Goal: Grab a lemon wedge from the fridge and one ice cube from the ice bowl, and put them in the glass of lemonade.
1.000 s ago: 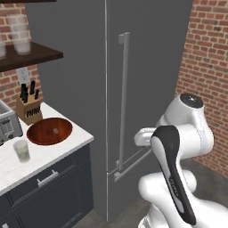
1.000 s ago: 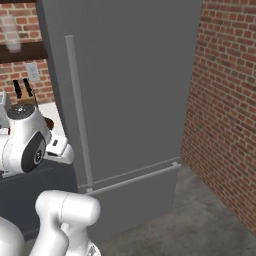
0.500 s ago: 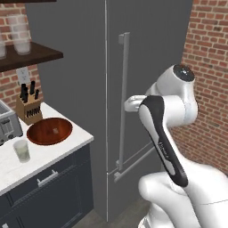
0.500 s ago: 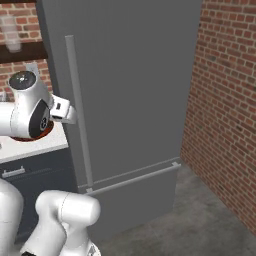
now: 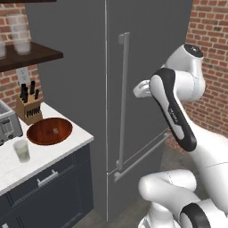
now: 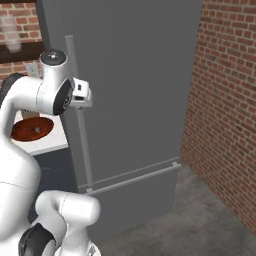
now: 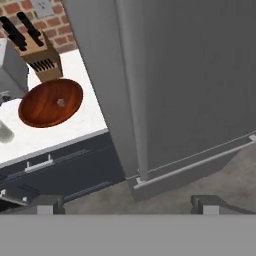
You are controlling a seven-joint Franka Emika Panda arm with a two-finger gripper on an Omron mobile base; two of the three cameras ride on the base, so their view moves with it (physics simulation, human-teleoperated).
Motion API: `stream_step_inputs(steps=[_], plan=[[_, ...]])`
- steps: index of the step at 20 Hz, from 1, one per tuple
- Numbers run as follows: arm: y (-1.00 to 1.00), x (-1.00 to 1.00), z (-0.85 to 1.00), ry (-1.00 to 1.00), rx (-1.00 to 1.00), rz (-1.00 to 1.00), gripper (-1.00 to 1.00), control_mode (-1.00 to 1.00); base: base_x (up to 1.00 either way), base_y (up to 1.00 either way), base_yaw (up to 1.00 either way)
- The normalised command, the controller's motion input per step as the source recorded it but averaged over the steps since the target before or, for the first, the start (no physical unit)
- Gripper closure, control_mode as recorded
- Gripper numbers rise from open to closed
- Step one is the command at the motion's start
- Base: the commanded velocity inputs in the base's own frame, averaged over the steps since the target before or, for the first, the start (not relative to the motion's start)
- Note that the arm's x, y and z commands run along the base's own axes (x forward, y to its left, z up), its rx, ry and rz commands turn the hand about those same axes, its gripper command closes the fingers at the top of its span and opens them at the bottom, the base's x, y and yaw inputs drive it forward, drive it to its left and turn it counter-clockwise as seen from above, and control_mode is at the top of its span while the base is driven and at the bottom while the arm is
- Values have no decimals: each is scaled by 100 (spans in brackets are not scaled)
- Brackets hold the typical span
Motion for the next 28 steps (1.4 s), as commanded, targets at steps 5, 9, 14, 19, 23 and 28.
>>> stream_step_inputs(steps=[5,9,14,19,23,28], plan=[[1,65,-40,0,0,17,-100,-100,0,0,0],[14,96,-56,1,0,12,-100,-100,0,0,0],[8,97,-40,7,0,6,-100,-100,0,0,0],[24,72,-28,2,0,0,-100,-100,0,0,0],[43,41,-24,0,0,0,-100,-100,0,0,0],[31,32,-19,0,0,0,-100,-100,0,0,0]])
